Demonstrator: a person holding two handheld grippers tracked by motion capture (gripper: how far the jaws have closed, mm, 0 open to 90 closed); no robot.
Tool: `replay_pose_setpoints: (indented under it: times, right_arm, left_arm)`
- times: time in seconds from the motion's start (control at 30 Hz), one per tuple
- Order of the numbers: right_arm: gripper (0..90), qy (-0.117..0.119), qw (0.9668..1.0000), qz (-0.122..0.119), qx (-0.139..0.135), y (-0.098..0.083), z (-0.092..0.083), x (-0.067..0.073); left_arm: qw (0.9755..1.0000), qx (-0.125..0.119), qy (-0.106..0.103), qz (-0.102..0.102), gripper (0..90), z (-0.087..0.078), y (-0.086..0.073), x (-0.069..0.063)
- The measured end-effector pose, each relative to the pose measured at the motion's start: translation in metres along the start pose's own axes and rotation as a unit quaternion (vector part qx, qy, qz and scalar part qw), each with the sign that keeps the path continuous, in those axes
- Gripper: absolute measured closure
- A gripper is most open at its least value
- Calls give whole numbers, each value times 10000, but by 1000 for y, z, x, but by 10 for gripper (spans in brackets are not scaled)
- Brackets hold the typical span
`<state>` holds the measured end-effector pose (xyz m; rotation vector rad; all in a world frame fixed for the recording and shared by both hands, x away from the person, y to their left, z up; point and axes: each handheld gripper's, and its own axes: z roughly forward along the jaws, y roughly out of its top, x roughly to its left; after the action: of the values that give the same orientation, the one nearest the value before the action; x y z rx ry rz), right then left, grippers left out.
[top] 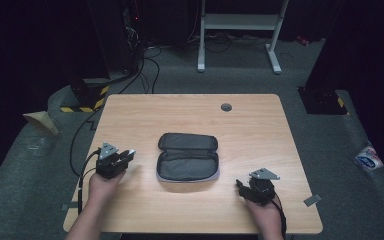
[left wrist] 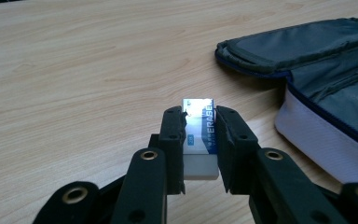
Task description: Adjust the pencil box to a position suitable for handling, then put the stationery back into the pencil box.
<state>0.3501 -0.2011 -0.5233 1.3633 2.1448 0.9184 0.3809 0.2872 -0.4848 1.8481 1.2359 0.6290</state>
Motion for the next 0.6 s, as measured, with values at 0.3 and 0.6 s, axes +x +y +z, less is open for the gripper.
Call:
replay_pose_setpoints:
  times: [0.3, 0.6]
  right_arm:
    - [348, 7, 10000, 2, 0, 0, 0, 0]
    - [353, -18, 10000, 15, -5, 1, 1, 0]
  left_arm:
    - [9999, -30, -148, 18, 731, -2, 4, -8]
    - [9995, -62, -276, 125, 731, -4, 7, -17]
